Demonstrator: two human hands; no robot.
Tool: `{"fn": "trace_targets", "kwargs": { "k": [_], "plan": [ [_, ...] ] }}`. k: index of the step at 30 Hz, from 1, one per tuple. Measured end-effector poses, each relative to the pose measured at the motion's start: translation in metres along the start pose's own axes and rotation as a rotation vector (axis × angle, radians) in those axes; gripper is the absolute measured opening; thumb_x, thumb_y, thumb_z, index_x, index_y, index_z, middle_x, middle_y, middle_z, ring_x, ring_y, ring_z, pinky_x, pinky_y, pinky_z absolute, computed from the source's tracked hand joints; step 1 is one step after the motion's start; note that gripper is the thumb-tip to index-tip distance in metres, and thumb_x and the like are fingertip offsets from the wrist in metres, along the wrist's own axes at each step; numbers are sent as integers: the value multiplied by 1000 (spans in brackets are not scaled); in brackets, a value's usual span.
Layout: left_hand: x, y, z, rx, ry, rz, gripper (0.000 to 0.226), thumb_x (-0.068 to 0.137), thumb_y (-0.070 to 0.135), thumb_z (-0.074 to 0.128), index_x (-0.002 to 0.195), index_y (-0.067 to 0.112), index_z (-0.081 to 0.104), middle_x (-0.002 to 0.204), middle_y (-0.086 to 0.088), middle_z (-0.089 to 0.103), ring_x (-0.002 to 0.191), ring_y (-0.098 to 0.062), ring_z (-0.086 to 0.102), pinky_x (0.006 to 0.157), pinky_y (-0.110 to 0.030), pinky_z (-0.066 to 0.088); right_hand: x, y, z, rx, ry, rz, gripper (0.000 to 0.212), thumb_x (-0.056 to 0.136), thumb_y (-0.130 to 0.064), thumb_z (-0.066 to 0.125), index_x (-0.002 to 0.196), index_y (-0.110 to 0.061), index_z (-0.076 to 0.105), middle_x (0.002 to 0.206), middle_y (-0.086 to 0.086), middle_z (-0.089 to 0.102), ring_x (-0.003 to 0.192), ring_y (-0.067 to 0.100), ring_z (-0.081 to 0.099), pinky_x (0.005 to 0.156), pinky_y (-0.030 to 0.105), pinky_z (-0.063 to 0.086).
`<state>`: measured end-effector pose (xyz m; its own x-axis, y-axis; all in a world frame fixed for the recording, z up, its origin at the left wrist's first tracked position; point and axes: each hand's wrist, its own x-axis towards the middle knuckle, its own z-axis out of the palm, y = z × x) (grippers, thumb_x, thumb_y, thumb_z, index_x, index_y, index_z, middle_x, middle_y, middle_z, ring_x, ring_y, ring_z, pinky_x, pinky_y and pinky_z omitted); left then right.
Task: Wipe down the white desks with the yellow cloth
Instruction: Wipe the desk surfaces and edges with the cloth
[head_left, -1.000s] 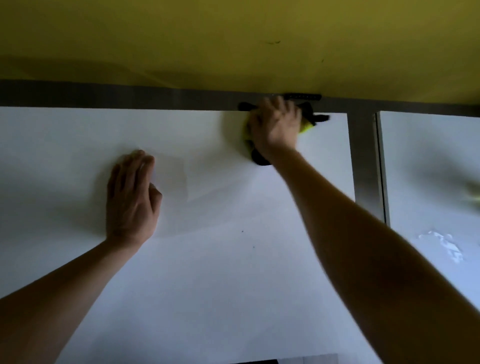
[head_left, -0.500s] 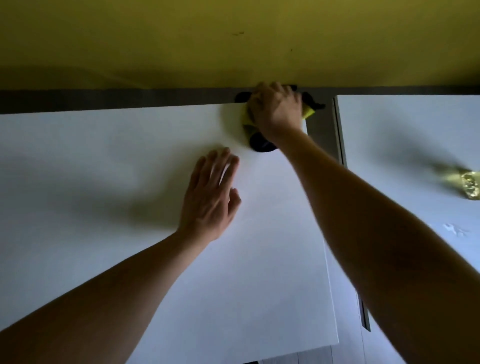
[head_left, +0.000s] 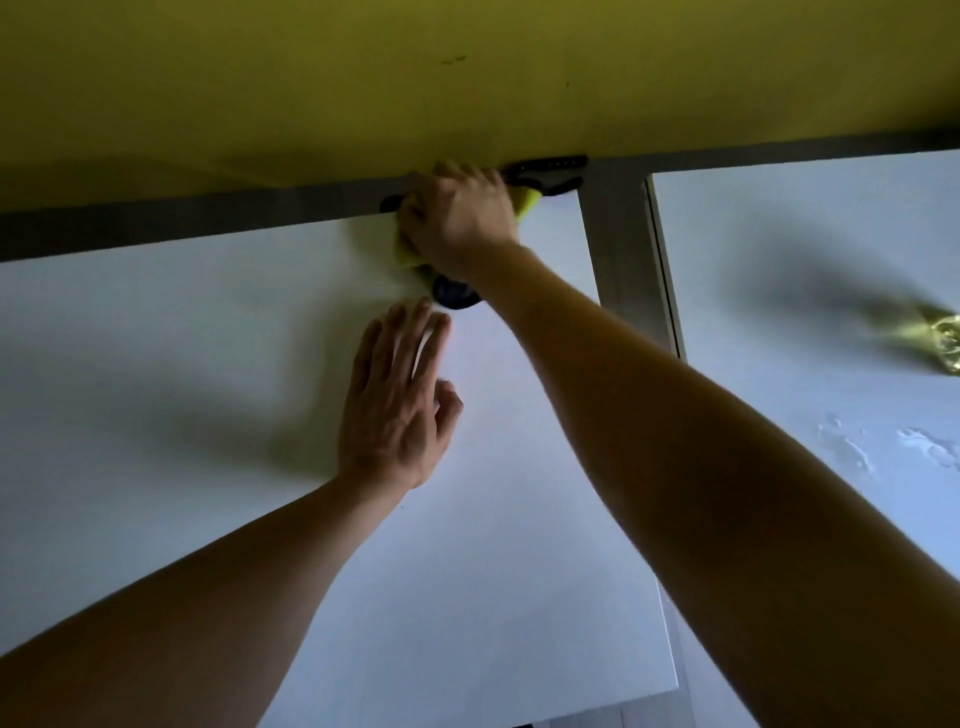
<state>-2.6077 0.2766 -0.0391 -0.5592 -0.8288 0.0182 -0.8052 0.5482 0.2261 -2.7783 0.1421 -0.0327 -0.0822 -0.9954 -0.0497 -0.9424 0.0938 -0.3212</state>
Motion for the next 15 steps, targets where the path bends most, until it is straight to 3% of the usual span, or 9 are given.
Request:
{"fn": "trace_targets", "kwargs": {
  "k": [4, 7, 10, 15],
  "plan": [
    [0, 0, 3, -3, 36, 15, 61, 99, 25, 41, 158, 8, 38, 166, -15, 33, 155, -36, 29, 127, -51, 21, -11, 19, -4, -3, 79, 30, 37, 92, -47, 43, 111, -24, 64, 110, 7, 63, 105, 30, 59, 88, 37, 37],
    [1, 0, 3, 1, 69, 18, 61, 98, 23, 43, 157, 9, 39, 165, -14, 34, 154, -36, 29, 127, -51, 21, -23, 69, -18, 35, 158, 327, 37, 93, -45, 41, 110, -22, 63, 113, 9, 63, 106, 29, 58, 88, 38, 40],
    [1, 0, 5, 6, 73, 19, 60, 99, 26, 39, 157, 9, 39, 166, -15, 33, 155, -35, 26, 128, -50, 19, -39, 102, -30, 271, 206, 665, 34, 96, -42, 40, 108, -20, 63, 114, 11, 64, 103, 33, 60, 74, 34, 38],
    [-1, 1, 3, -5, 72, 21, 62, 98, 26, 40, 158, 10, 38, 167, -14, 31, 156, -36, 24, 129, -49, 17, -97, 74, -17, 297, 273, 760, 34, 99, -42, 41, 118, -18, 56, 110, 14, 61, 97, 36, 61, 72, 37, 38]
  ]
}}
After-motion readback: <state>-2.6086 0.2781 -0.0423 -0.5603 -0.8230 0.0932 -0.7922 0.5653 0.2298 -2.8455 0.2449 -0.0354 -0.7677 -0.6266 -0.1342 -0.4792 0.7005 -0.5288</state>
